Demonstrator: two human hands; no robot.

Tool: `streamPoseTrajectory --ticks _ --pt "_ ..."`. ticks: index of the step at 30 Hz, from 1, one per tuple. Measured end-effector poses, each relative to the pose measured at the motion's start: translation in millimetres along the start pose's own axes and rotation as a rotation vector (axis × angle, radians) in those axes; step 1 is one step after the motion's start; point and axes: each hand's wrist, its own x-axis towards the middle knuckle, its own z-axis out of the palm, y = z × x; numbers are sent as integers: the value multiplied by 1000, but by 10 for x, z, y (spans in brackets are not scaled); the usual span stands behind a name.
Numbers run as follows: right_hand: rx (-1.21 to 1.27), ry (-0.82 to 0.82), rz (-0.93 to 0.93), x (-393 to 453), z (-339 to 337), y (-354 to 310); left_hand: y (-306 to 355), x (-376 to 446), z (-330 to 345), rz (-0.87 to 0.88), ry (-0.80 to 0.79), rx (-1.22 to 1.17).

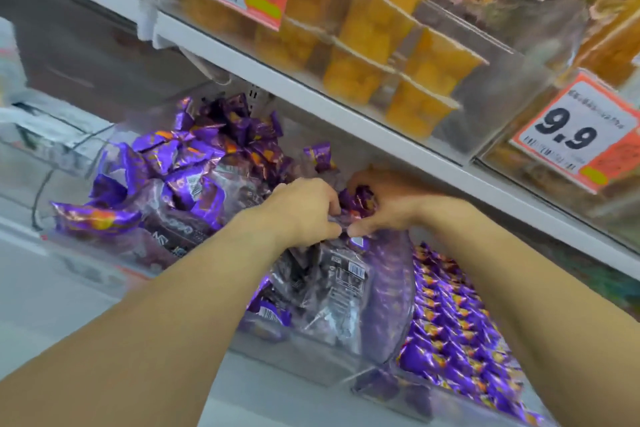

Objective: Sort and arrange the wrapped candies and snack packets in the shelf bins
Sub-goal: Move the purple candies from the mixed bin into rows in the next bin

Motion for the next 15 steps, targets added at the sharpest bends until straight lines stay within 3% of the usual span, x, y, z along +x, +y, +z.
streamPoseTrajectory --ticks 5,10,12,15 --pt "-37 -44 2 89 -42 103 -2 -35 -79 -19 -125 -29" --pt "-53 65 1 140 98 31 -66 -61 -108 -7 -146 -114" --pt "6 117 22 76 120 22 -114 -75 -73 -12 -119 -171" --pt "152 240 22 -117 161 -46 -217 -84 -52 0 68 -360"
